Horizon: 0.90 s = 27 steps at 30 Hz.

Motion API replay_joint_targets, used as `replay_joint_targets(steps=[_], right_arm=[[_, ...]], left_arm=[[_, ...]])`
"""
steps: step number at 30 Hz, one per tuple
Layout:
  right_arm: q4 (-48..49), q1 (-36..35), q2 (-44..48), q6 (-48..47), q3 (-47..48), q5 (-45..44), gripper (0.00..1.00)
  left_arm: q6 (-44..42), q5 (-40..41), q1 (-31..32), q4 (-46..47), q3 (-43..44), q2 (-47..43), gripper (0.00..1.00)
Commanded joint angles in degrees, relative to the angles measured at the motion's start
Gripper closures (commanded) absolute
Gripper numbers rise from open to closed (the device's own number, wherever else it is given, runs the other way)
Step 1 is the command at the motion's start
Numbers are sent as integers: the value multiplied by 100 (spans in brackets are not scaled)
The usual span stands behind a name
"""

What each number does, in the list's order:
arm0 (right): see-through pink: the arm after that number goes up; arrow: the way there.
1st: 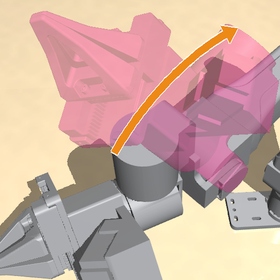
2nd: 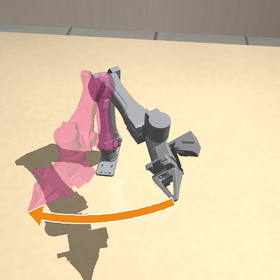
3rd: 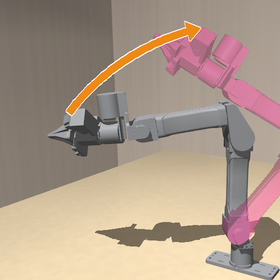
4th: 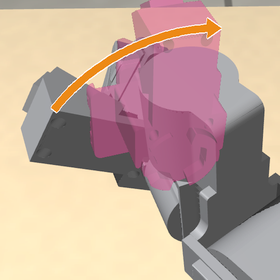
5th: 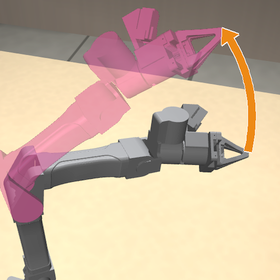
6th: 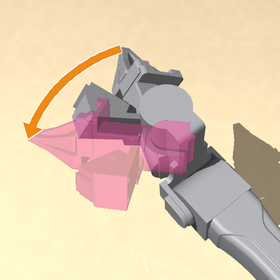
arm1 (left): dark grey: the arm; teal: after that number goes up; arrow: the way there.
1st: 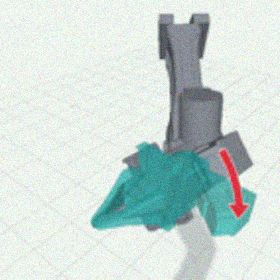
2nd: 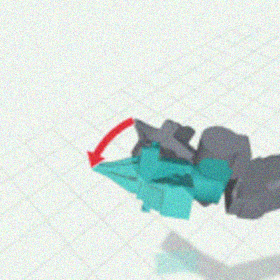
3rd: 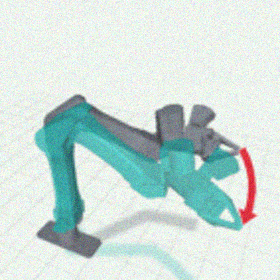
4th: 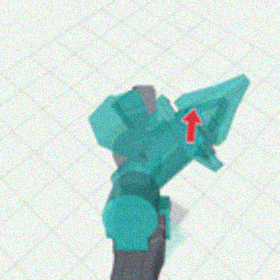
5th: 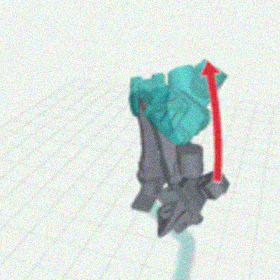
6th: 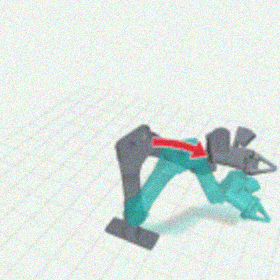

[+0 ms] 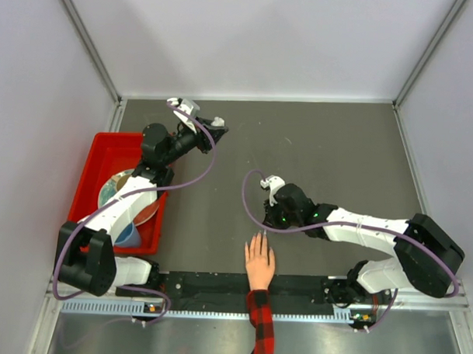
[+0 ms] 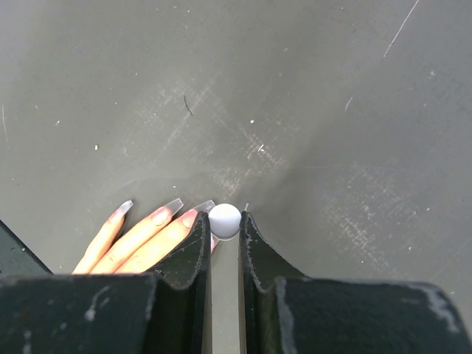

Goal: Paint the nails

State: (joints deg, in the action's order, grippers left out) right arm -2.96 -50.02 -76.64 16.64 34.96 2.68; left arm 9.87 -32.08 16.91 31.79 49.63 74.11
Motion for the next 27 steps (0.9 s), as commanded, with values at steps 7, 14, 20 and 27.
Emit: replay_joint_targets(steps=[7,14,20,27], right_arm=[[191,71,17,-21,266,-179,100],[-81,71,745,-73,353,-540,100],[-679,71,1493,-170,687,-777,100],[-1654,80,2048,-671,1941,-980,100]], left_arm=[[-46,-9,-56,275,223,-203,100],[24,-62,-47,301,232,-282,100],[313,-456,-38,407,363,-344,100],[894,-2371,110,451,610,-291,100]])
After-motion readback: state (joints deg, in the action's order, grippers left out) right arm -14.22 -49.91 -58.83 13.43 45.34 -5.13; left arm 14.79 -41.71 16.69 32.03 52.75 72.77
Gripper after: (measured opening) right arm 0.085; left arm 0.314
